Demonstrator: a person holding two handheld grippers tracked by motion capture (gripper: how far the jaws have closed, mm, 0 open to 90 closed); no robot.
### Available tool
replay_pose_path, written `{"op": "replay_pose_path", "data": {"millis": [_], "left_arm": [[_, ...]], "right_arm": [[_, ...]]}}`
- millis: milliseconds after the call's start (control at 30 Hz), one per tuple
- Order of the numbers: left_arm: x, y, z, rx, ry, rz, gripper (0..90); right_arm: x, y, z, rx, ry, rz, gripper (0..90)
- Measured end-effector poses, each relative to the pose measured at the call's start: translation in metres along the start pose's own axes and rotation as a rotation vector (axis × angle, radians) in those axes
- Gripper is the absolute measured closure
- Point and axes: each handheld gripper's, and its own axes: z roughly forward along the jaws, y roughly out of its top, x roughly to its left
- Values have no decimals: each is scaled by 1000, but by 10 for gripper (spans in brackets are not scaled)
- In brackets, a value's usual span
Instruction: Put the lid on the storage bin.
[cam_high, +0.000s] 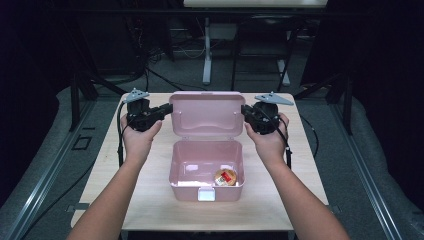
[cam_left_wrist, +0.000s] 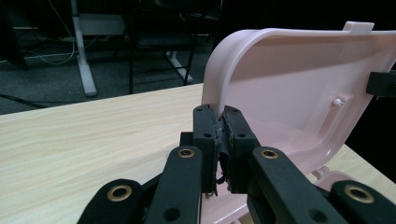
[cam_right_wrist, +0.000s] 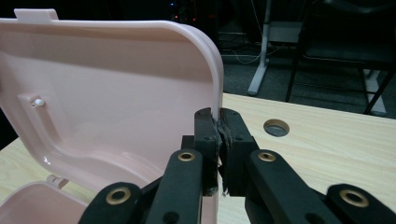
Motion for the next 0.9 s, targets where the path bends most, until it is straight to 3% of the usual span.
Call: {"op": "replay_pose_path", "data": {"millis": [600, 900], "left_arm": [[-8, -3, -12, 3, -5, 31, 844], [-12, -6, -19, 1, -17, 43, 829]], "right_arm": [[4, -4, -14, -3, 13, -15, 862], [8, -9, -23, -10, 10, -49, 855]]}}
